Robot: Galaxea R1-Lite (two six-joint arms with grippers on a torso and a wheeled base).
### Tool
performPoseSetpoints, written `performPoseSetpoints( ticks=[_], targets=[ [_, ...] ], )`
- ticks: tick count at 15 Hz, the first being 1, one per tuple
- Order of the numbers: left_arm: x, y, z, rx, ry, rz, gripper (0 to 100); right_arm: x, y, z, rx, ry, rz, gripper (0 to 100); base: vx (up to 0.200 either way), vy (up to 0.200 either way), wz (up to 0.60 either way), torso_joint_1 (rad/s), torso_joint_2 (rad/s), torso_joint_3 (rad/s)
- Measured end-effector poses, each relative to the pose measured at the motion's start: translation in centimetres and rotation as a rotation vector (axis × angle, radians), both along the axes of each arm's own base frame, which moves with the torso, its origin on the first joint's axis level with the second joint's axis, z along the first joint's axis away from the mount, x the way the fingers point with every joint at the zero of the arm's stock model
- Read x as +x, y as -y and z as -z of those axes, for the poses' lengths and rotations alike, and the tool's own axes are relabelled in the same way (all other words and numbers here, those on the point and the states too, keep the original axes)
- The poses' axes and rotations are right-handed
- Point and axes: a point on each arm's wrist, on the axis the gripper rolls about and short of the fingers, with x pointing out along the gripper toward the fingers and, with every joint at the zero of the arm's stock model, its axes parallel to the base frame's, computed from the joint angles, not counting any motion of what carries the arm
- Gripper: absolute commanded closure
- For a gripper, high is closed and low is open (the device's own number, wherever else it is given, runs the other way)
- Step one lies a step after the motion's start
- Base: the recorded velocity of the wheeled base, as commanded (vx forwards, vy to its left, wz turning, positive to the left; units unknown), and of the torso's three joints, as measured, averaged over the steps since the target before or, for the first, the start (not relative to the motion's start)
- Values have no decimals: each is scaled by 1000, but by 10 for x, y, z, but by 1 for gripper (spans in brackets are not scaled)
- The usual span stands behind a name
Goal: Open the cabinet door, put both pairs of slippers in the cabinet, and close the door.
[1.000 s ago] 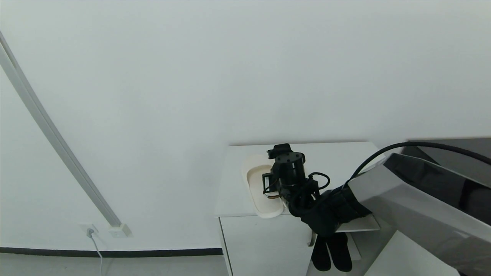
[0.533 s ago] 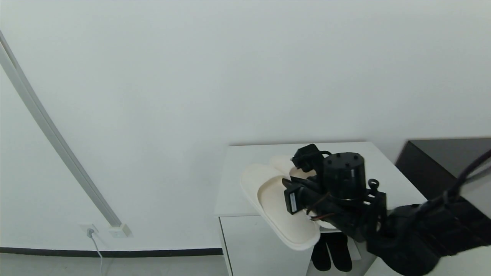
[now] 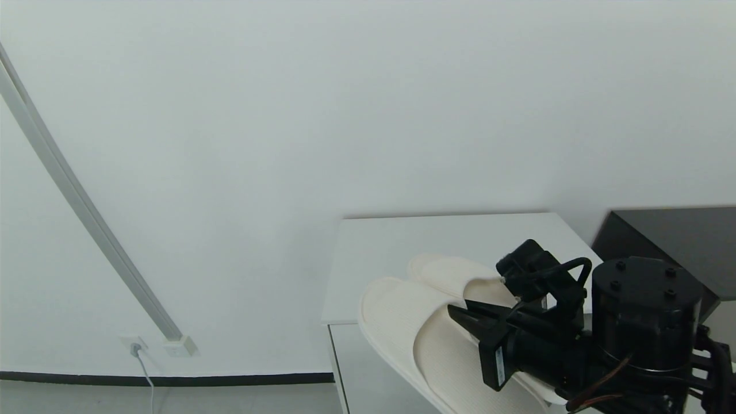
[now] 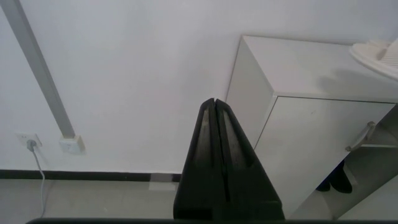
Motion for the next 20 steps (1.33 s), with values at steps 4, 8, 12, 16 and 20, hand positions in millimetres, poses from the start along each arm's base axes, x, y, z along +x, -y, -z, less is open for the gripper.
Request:
performPoseSetpoints(
  ticks=[4,8,12,16,20],
  targets=[
    [0,0,0,0,-1,1,100,-6,-4,-1,4,3,-26,100,-150,0,0,8,1,2],
    [0,0,0,0,0,2,100,-6,-6,0,0,0,-28,100,-200,0,0,1,-1,6],
    [0,0,0,0,-1,2,100,-5,-6,2,-5,-4,-27,100,-200,0,0,2,4,5],
    [0,0,0,0,0,1,100,-5,-6,2,-5,-3,-27,100,0,0,0,0,0,0],
    [0,0,0,-1,-1,1,100,-5,-6,3,-6,-4,-25,100,0,0,0,0,0,0]
  ],
)
